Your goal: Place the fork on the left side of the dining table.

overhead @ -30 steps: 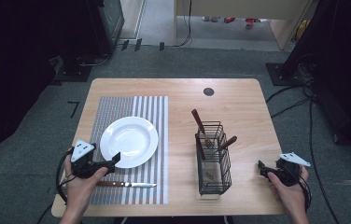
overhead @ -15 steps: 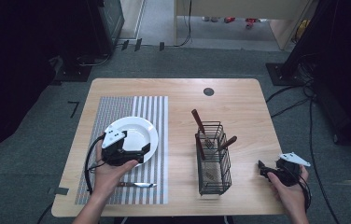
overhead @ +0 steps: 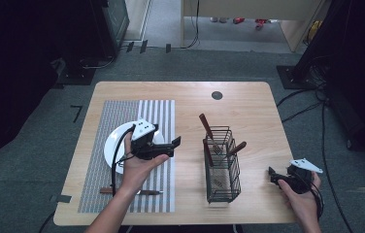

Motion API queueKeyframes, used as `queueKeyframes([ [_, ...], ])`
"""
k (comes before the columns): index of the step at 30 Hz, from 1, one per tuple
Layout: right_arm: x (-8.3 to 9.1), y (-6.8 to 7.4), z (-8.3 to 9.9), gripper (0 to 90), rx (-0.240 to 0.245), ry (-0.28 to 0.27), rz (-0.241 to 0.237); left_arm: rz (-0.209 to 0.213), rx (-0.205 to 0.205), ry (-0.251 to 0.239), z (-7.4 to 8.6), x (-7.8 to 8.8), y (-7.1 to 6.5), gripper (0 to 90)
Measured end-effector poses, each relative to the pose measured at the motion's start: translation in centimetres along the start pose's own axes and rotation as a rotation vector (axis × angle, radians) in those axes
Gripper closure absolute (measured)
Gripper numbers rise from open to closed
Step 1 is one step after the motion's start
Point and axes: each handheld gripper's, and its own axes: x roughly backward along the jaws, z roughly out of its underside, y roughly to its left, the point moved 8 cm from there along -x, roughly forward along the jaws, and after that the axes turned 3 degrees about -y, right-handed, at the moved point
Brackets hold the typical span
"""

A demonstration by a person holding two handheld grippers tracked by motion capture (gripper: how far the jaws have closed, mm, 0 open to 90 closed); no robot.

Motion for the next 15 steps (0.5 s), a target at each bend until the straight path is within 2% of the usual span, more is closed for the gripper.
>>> queueKeyframes([
  [3,0.0,0.0,0.0,10.6,0.0,0.0,0.0,0.026,0.017,0.005,-0.1,-0.8,-0.5,7.9],
  [5,0.0,0.0,0.0,10.6,0.0,0.0,0.0,0.047,0.021,-0.004,-0.2,-1.2,-0.9,14.4],
  [9,0.0,0.0,0.0,10.6,0.001,0.0,-0.001,0.08,0.023,-0.003,-0.4,-1.8,-1.6,19.8],
  [10,0.0,0.0,0.0,10.6,0.0,0.001,0.0,0.099,0.026,-0.001,-0.5,-2.1,-2.0,26.0],
  [15,0.0,0.0,0.0,10.6,-0.002,0.002,0.0,0.132,0.018,0.01,-0.9,-3.1,-3.0,36.7],
])
